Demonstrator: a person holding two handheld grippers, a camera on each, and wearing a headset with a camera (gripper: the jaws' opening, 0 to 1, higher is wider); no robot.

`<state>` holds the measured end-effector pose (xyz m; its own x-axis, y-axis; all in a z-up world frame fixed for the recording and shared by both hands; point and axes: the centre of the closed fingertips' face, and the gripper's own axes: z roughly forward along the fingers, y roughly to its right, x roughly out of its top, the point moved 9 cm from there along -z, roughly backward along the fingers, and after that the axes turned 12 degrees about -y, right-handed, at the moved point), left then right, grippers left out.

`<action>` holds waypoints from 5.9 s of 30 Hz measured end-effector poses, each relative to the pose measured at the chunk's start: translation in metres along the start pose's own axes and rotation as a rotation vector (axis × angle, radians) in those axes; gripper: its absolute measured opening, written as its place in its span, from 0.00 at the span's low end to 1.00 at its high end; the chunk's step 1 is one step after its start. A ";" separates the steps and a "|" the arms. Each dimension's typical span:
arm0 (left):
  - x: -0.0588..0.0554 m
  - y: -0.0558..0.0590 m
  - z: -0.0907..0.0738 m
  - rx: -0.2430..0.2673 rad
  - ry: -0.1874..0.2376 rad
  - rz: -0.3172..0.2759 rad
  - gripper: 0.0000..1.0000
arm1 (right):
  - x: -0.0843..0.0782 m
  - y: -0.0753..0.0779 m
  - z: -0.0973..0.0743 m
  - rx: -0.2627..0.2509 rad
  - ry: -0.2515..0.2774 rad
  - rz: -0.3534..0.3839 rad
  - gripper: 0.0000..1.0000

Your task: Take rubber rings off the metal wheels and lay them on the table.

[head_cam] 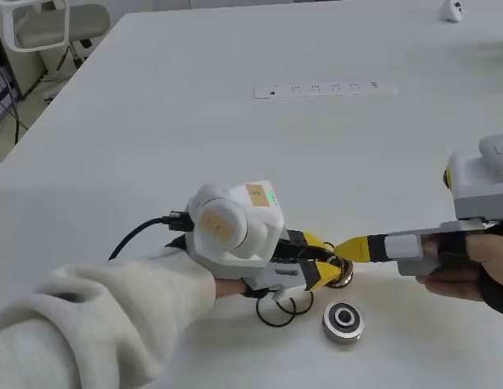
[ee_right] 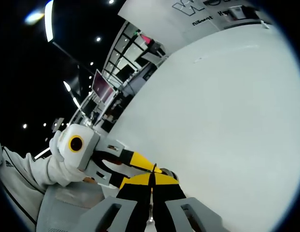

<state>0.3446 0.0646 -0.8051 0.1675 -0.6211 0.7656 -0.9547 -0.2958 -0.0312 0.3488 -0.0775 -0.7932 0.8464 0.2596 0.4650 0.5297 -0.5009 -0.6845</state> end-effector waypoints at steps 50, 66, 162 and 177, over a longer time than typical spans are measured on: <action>-0.002 -0.001 -0.168 0.153 0.072 -0.055 0.75 | 0.014 -0.032 -0.003 0.049 0.037 -0.050 0.00; -0.040 0.031 -0.207 0.222 0.107 -0.161 0.94 | 0.012 -0.059 0.010 0.119 -0.009 -0.107 0.00; -0.094 0.069 -0.208 0.240 0.021 -0.331 0.95 | -0.026 -0.064 0.071 -0.102 -0.255 -0.521 0.18; -0.093 0.070 -0.207 0.235 0.008 -0.325 0.94 | -0.027 -0.066 0.072 -0.173 -0.274 -0.719 0.22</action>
<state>0.2112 0.2519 -0.7449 0.4488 -0.4623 0.7648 -0.7698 -0.6347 0.0681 0.2953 0.0076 -0.8008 0.2944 0.7519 0.5899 0.9553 -0.2480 -0.1607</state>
